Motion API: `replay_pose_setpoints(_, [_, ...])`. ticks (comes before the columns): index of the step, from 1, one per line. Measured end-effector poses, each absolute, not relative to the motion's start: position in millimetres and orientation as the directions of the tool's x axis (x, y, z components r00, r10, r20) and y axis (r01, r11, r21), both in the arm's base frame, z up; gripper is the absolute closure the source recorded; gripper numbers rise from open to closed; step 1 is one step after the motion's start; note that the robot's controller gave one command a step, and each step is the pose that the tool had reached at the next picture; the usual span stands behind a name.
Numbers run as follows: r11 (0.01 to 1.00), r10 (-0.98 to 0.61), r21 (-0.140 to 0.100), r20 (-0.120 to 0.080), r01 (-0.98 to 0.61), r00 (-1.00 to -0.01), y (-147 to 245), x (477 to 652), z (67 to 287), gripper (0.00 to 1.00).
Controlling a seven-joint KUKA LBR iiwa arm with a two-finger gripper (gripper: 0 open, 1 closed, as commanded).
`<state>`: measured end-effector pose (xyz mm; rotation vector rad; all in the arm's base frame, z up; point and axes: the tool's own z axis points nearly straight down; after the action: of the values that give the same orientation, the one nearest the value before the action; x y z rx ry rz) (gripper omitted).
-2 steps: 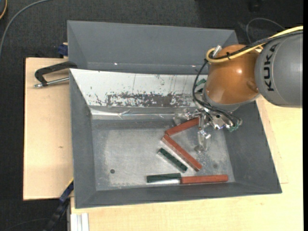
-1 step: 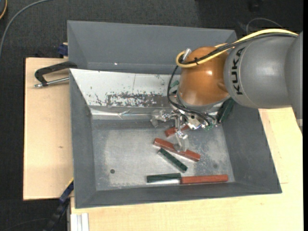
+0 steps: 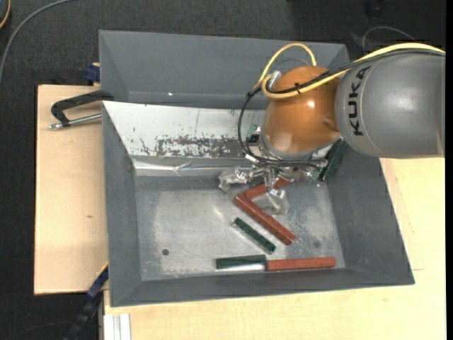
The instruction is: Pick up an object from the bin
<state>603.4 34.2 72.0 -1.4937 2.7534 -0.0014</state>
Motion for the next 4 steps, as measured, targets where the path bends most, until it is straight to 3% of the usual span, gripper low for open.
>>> replay_pose_setpoints(1, [-0.01,-1.0,-0.006,-0.004,-1.0,0.01,37.1,596.2,75.4,0.0])
replay_pose_setpoints(2, [-0.215,-0.977,-0.012,-0.002,-0.977,0.215,58.0,554.3,221.2,0.0])
replay_pose_setpoints(3, [-0.215,-0.977,0.007,-0.003,-0.977,0.215,56.0,520.8,106.4,0.0])
replay_pose_setpoints(4, [-0.493,-0.87,-0.005,-0.002,-0.87,0.493,37.3,564.0,70.2,0.0])
